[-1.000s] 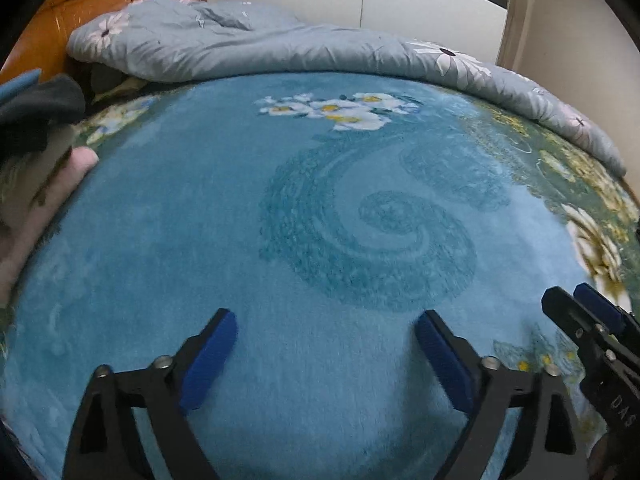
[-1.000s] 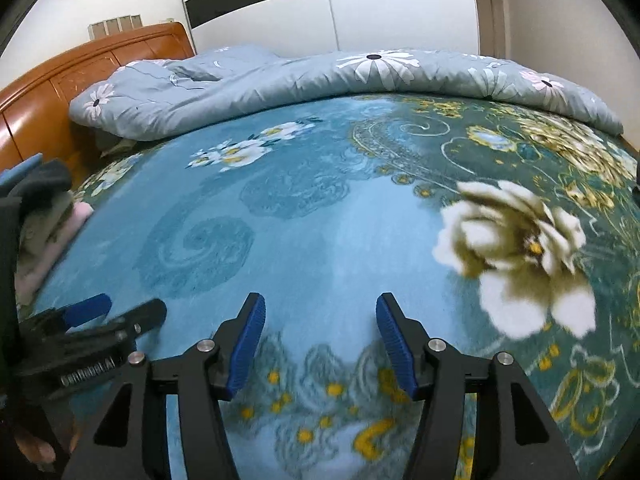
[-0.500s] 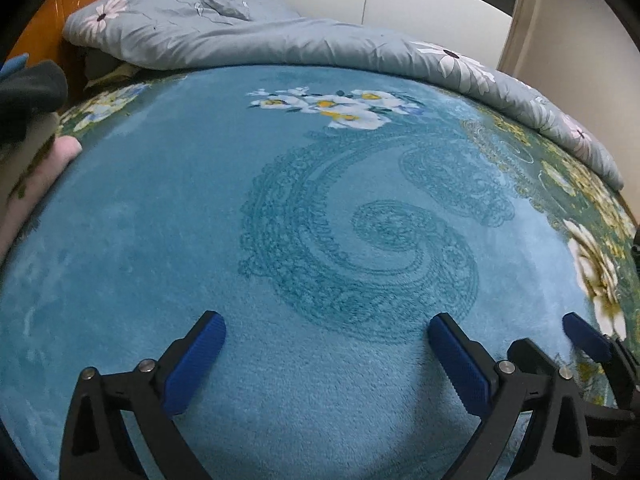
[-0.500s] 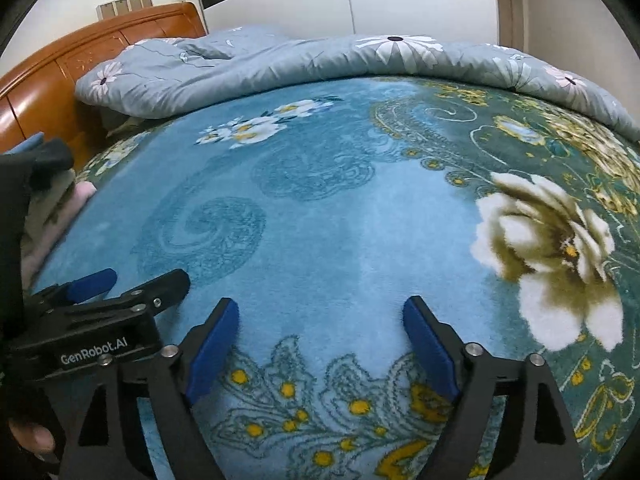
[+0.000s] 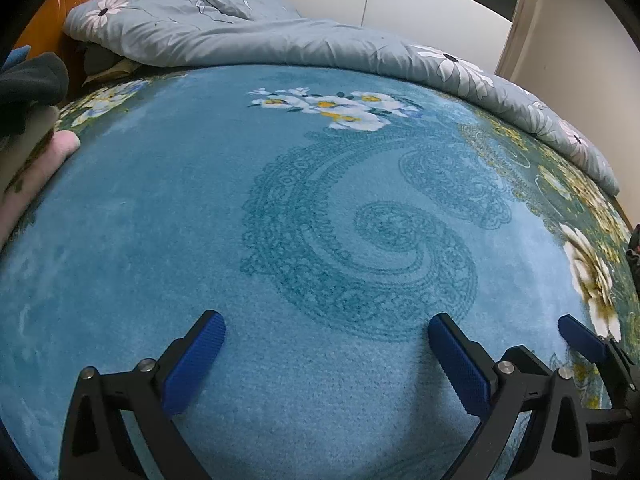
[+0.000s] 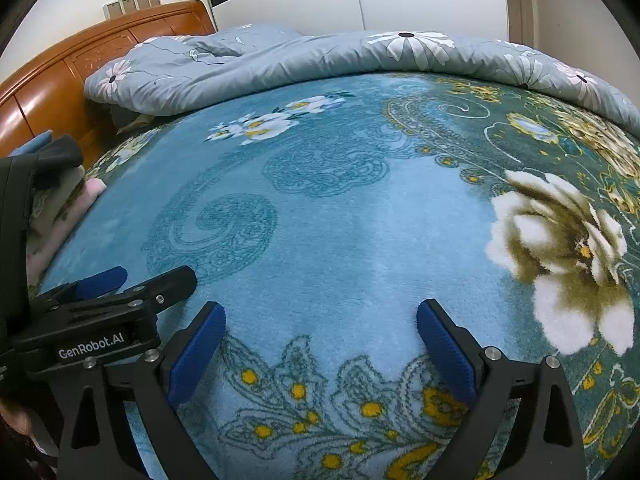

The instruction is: Fold clothes

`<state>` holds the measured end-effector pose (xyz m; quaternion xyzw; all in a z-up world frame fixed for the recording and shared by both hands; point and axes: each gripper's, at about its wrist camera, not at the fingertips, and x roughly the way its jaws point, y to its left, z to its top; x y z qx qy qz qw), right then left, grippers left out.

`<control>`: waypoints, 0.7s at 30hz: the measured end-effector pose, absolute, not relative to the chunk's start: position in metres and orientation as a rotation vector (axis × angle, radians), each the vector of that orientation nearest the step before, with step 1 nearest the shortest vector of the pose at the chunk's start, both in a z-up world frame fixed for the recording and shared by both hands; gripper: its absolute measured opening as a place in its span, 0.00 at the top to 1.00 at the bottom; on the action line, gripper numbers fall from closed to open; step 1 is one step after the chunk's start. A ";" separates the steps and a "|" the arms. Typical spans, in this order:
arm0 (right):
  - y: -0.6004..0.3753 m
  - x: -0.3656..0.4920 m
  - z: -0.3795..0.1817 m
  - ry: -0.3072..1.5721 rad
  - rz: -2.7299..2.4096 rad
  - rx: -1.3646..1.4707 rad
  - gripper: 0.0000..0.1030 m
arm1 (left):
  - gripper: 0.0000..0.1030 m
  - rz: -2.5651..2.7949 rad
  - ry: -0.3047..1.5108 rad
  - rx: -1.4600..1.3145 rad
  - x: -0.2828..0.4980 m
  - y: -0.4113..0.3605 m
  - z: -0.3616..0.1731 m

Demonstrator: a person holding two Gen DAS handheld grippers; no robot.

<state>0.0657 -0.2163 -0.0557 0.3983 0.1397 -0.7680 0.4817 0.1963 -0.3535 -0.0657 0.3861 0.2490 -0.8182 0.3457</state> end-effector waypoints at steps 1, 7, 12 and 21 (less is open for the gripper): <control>-0.216 0.066 -0.056 0.341 -1.873 0.970 0.06 | 0.00 -2.123 0.646 1.002 0.196 -0.353 -0.066; -0.217 0.068 -0.055 0.348 -1.881 0.966 0.05 | 0.00 -2.119 0.651 0.995 0.198 -0.354 -0.066; -0.217 0.069 -0.054 0.350 -1.885 0.963 0.05 | 0.00 -2.114 0.655 0.981 0.202 -0.354 -0.064; -0.239 0.104 -0.037 0.242 -1.703 0.884 0.05 | 0.00 -1.869 0.666 0.649 0.277 -0.358 -0.032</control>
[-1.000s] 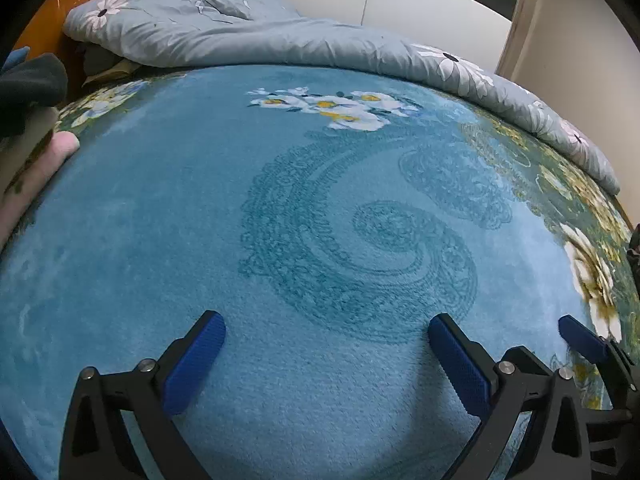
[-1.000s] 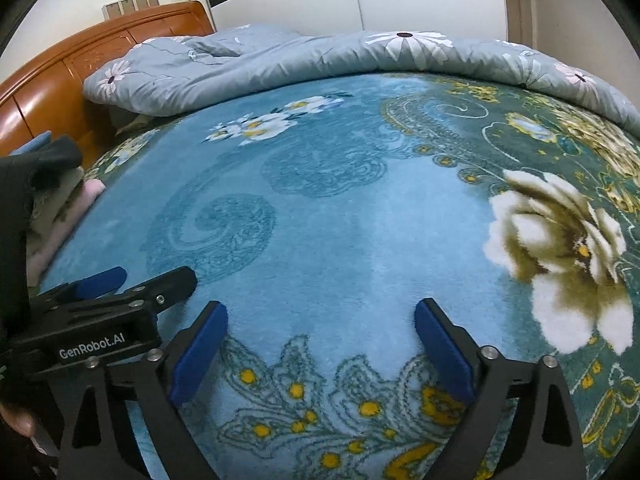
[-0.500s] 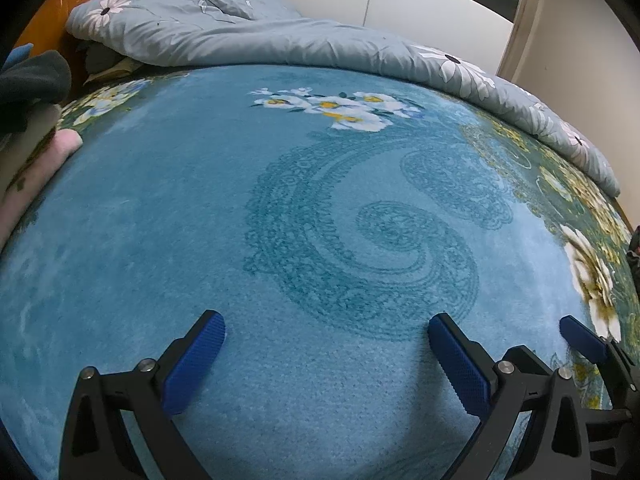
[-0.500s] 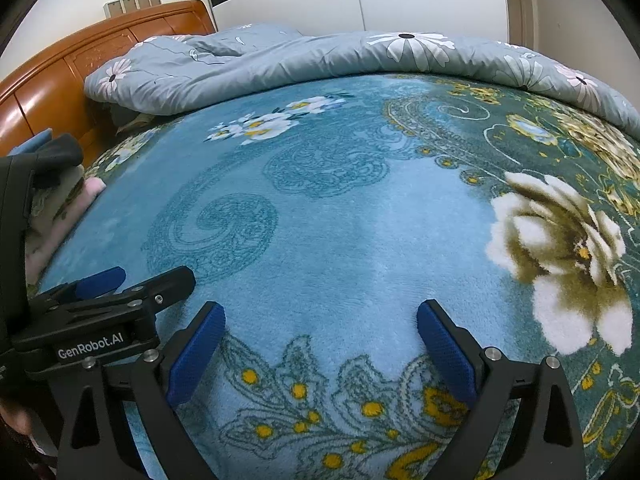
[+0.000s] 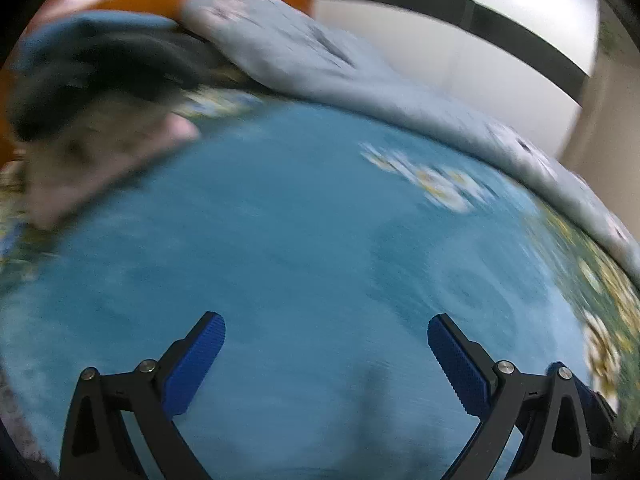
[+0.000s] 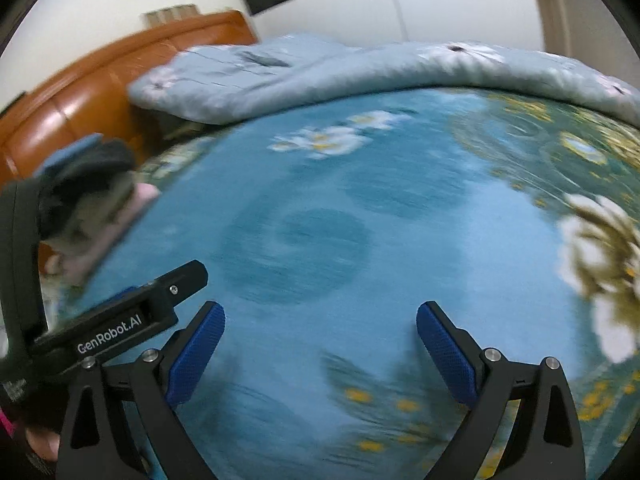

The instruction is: Fold clothes

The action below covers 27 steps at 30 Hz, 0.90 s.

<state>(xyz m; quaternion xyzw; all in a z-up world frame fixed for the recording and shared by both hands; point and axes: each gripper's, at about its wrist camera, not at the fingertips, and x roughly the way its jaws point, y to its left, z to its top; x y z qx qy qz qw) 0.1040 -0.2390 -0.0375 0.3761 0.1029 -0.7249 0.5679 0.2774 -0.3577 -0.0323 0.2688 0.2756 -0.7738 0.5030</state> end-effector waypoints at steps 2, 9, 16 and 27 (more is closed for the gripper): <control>-0.251 0.122 -0.032 0.244 -1.665 0.832 0.05 | 0.00 -1.802 0.615 0.581 0.299 -0.358 -0.023; -0.273 0.201 -0.030 0.372 -1.464 0.651 0.05 | 0.00 -1.669 0.571 0.460 0.349 -0.358 -0.008; -0.275 0.223 -0.027 0.376 -1.425 0.608 0.05 | 0.00 -1.639 0.541 0.435 0.360 -0.350 -0.003; -0.273 0.206 -0.028 0.305 -1.440 0.667 0.05 | 0.00 -1.602 0.575 0.480 0.359 -0.355 -0.010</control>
